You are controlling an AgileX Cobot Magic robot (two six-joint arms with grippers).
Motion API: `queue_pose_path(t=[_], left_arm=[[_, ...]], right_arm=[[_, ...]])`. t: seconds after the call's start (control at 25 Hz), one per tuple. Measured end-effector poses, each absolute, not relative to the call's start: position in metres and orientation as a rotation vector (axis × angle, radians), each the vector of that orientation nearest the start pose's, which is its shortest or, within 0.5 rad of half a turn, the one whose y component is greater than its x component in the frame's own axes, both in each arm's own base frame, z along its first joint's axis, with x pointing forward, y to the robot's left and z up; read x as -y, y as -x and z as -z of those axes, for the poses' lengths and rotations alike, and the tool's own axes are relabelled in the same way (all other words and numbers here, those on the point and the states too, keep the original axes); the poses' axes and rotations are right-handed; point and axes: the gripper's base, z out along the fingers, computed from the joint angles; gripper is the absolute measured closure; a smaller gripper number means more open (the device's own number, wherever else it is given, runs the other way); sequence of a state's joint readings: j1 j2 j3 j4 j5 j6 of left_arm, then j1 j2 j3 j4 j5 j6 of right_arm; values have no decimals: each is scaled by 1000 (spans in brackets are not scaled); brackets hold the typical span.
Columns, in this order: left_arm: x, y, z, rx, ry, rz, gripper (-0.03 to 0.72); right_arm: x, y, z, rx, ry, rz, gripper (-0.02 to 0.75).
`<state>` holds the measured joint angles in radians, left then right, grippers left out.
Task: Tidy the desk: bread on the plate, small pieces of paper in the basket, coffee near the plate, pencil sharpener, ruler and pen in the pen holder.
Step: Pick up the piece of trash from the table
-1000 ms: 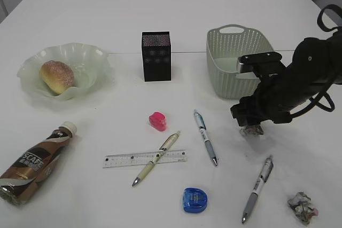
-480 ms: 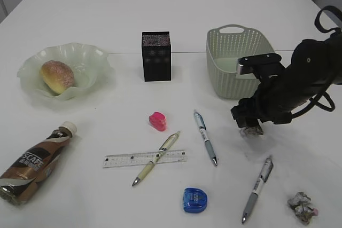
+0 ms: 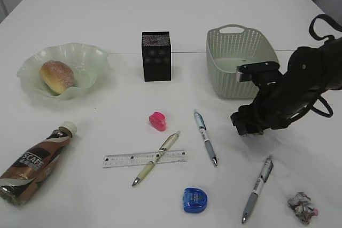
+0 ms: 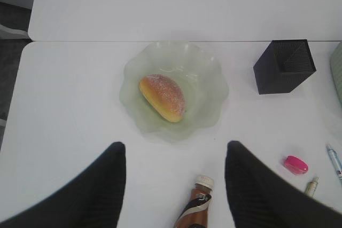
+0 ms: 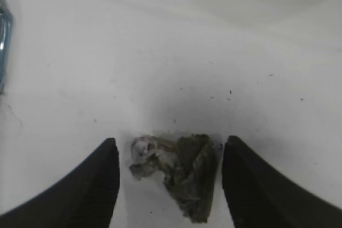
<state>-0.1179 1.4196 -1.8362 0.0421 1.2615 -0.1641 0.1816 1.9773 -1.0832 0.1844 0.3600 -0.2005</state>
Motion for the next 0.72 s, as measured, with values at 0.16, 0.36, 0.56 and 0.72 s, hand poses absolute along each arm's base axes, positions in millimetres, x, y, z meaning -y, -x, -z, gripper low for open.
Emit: queue_pose_path(t=[0.16,0.36,0.56,0.72], left_arm=[[28,-269,-486,-2328,59,88,255],[28,-269,-486,-2328,59,88,255],[28,-269,-486,-2328,59,88,255],[28,-269,-486,-2328,59,88,255]], right_arm=[[-73,-365,-111,-2736,305,-131,287],[-73,-367,-111,-2730,304,-130,292],[-73,-367,-110,-2731,306,-128,422],[-73,-366,-110,-2746,283,-142,547]])
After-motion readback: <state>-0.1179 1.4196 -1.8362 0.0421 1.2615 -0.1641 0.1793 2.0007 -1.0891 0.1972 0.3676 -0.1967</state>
